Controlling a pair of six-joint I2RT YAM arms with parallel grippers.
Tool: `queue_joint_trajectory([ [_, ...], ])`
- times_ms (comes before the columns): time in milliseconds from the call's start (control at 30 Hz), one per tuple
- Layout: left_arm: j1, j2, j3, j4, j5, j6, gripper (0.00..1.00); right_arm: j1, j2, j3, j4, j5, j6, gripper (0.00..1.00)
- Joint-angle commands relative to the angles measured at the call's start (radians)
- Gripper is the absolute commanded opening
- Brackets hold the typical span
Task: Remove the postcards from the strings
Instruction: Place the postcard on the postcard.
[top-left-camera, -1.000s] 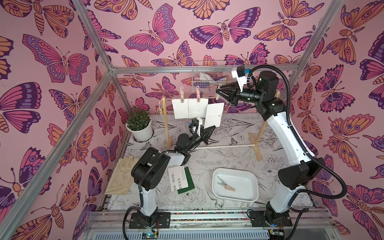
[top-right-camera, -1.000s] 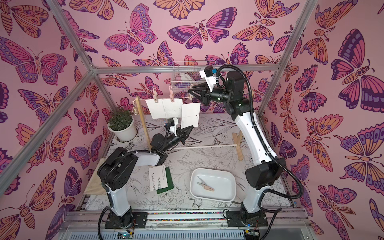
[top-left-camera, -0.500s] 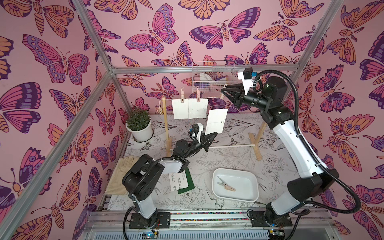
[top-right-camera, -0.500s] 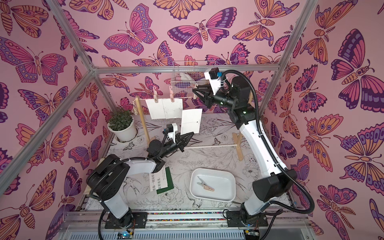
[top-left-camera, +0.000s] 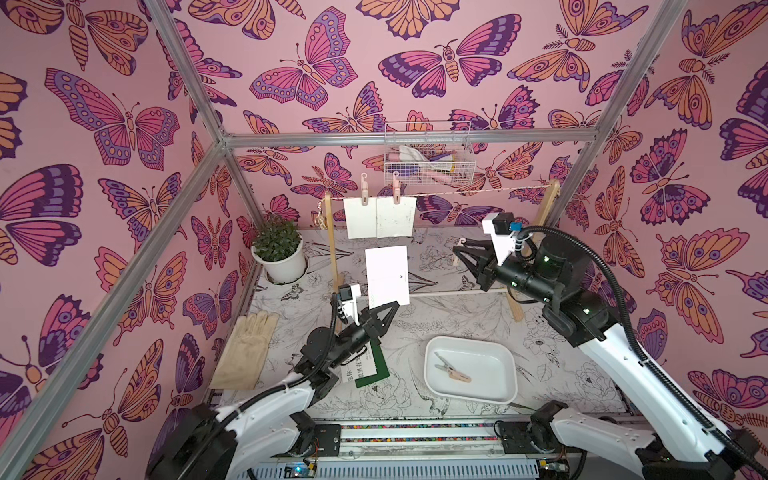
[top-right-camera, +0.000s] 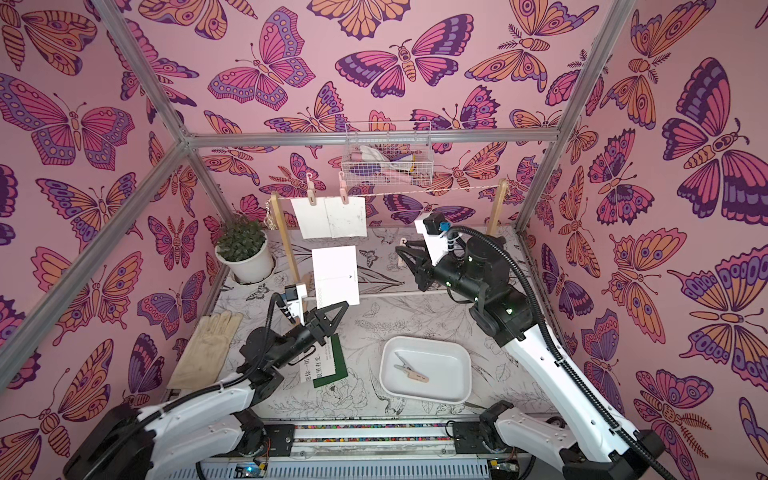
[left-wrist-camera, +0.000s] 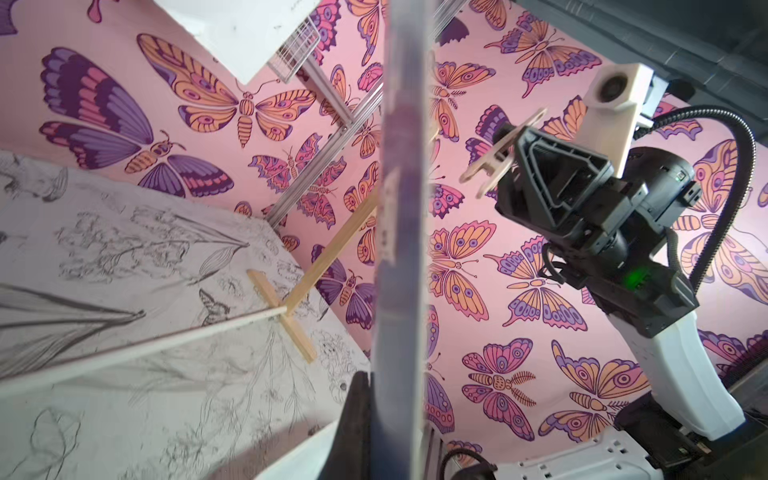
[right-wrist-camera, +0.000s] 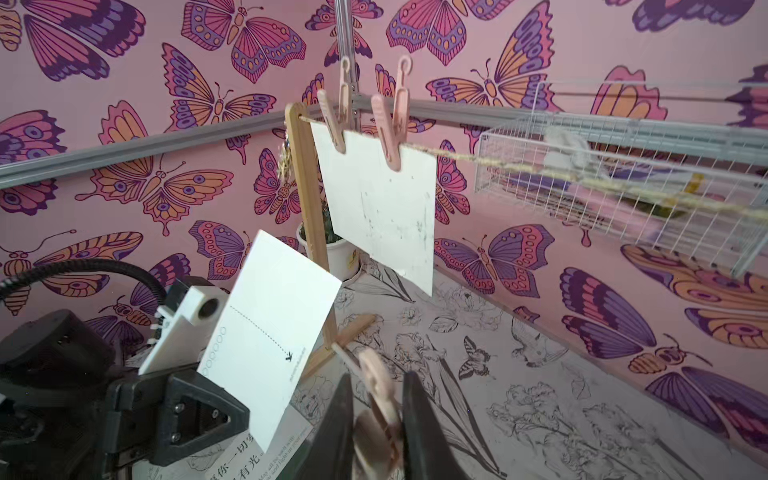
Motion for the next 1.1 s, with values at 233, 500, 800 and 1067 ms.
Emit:
queue_joint_trajectory([
  [233,-0.014,-0.258,-0.014,-0.844,-0.028,-0.173,0.0,0.081,-0.125,-0.21,-0.266,0.122,0.116,0.1],
  [500,-0.014,-0.188,0.099,-1.232,0.103,-0.194,0.0,0.125,-0.168,-0.364,-0.3,0.146,0.232,0.09],
  [800,-0.012,-0.207,0.109,-1.427,0.039,-0.219,0.0,0.218,-0.151,-0.481,-0.28,0.175,0.306,0.08],
  [1067,-0.012,-0.263,0.12,-1.561,0.003,-0.236,0.41,0.249,-0.109,-0.535,-0.262,0.184,0.319,0.14],
])
